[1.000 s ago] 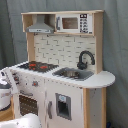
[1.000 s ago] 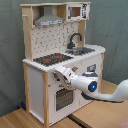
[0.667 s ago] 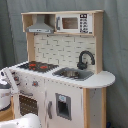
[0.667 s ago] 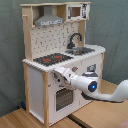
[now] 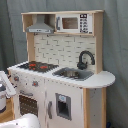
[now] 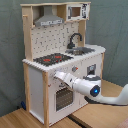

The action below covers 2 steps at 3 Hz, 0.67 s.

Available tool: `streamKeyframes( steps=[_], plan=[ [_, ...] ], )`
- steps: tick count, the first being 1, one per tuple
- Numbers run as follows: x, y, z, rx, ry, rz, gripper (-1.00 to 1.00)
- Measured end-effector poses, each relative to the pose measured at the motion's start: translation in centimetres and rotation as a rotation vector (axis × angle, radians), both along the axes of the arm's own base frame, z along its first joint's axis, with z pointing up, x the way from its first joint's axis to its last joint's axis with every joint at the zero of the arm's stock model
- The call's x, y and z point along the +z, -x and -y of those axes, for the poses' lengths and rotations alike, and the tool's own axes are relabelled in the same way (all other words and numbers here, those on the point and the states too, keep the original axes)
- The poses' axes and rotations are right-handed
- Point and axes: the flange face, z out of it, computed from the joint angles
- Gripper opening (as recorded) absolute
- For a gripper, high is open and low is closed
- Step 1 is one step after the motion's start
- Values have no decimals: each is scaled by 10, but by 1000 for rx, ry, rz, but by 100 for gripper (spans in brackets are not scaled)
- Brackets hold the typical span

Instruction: Play with the kitchen

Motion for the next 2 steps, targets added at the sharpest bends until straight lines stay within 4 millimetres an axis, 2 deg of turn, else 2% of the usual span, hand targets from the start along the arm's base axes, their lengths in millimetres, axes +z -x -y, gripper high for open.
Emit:
streamKeyframes(
  steps=[2],
  plan=[
    [-14, 40, 18, -41, 95, 8, 100]
  ],
)
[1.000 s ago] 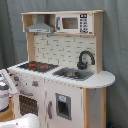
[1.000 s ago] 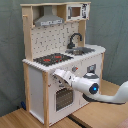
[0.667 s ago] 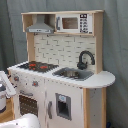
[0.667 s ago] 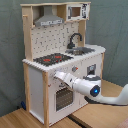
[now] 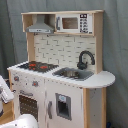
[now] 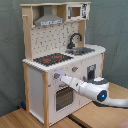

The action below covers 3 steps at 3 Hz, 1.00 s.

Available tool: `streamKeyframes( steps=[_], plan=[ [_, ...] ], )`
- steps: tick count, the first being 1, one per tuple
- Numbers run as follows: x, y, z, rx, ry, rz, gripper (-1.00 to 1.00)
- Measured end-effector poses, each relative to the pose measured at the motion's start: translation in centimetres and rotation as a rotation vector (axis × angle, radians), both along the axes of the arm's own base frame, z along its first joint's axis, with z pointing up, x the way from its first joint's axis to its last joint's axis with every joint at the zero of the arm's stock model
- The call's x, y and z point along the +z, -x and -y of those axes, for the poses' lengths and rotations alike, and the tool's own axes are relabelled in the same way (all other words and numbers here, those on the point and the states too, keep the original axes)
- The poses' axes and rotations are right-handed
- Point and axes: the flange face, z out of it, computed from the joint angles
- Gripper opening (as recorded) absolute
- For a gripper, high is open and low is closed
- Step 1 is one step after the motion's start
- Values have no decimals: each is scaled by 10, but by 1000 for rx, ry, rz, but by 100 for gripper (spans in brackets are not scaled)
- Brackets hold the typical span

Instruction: Play with the kitchen

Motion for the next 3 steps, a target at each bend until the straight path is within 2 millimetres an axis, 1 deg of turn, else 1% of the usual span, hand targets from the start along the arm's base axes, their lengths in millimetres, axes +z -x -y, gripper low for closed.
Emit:
streamKeyframes(
  steps=[1, 2, 3],
  plan=[
    [-5, 21, 6, -24, 41, 9, 100],
    [-7, 38, 23, -38, 52, 10, 100],
    [-9, 45, 48, -66, 59, 10, 100]
  ],
)
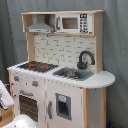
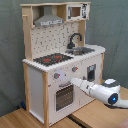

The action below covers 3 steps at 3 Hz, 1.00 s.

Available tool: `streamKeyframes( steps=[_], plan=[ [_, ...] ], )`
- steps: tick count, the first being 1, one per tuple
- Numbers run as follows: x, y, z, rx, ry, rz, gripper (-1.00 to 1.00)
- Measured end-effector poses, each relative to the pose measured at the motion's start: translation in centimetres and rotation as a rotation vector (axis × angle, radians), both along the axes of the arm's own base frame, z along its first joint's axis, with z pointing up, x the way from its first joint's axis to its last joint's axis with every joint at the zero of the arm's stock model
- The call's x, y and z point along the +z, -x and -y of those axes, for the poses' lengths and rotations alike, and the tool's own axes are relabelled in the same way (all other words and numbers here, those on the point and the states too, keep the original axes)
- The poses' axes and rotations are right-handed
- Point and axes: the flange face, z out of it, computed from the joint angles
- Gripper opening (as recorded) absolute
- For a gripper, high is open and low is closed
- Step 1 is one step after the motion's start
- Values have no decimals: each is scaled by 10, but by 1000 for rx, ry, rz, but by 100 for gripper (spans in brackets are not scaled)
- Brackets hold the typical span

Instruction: Play with the kitchen

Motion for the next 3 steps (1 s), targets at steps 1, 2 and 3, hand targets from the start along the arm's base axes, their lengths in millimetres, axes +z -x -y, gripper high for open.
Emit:
streamKeyframes(
  steps=[1, 2, 3],
  plan=[
    [7, -18, 44, -77, 6, 11, 100],
    [34, -23, 63, -56, -49, 29, 100],
    [54, -21, 77, -12, -109, 37, 100]
  ],
)
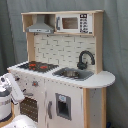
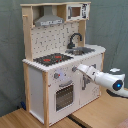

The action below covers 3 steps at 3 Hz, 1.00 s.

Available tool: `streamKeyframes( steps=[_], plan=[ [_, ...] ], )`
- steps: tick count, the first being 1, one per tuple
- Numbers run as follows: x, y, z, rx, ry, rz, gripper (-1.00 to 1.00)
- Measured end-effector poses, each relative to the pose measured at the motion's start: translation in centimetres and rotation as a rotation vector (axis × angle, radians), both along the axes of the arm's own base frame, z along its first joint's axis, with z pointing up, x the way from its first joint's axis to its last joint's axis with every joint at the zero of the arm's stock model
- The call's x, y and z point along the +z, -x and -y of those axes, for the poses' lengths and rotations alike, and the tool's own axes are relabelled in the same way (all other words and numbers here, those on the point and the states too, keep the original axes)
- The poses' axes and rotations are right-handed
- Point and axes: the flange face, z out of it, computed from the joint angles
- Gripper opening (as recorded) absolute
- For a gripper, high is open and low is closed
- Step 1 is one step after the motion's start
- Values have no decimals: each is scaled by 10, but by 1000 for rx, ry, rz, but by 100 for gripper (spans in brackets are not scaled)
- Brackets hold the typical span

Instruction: Play with the kitchen

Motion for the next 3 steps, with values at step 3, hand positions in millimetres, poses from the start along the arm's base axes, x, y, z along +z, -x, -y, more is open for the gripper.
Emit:
streamKeyframes(
  steps=[3],
  plan=[
    [1, 6, 36, 141, -124, -5, 100]
  ],
)
